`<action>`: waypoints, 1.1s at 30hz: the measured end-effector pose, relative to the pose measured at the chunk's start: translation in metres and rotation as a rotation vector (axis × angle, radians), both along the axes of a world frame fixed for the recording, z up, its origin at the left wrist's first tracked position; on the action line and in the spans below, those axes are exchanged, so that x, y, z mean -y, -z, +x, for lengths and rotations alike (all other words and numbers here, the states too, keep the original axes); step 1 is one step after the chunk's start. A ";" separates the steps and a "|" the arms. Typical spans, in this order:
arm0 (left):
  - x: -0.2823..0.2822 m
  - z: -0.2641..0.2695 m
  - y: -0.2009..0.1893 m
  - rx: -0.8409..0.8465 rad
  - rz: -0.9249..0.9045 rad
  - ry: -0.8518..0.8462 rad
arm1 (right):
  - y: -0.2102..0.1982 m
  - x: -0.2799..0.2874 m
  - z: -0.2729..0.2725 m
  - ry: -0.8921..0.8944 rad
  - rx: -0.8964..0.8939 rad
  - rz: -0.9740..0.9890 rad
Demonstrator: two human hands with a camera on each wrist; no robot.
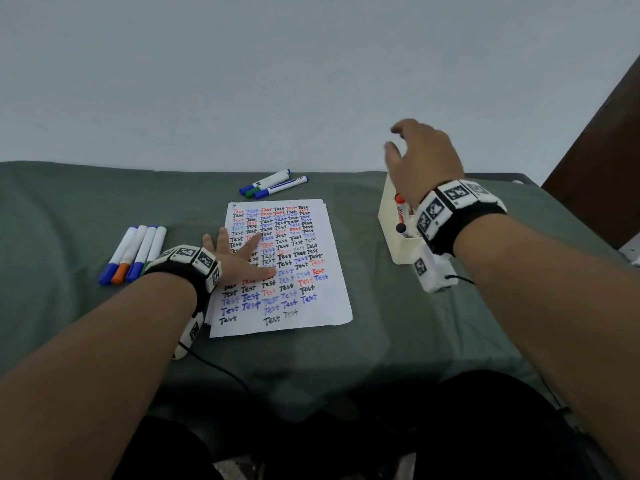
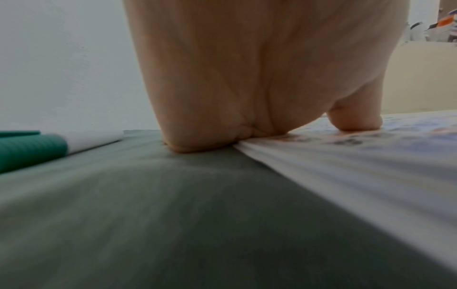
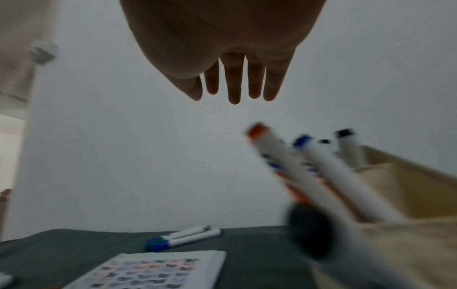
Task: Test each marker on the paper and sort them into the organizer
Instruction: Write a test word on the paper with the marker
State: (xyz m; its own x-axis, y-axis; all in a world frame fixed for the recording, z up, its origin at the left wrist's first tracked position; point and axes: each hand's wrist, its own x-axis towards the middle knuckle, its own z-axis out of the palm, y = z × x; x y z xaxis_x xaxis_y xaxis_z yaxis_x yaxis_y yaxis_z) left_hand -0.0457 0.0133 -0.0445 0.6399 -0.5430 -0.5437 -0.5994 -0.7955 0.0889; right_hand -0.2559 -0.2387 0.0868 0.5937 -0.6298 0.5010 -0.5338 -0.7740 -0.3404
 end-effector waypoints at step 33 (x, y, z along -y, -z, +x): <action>0.064 0.030 -0.044 0.419 0.067 0.145 | 0.129 -0.059 0.062 -0.312 -0.855 0.326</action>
State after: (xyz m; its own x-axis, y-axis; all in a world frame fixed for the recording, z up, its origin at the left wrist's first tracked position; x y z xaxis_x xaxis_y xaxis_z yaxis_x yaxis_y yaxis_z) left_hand -0.0157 -0.0503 -0.0008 0.7327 -0.6153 -0.2907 -0.6780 -0.6966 -0.2346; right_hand -0.1942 -0.1799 -0.0422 0.8408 -0.4135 -0.3494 -0.4873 -0.8592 -0.1559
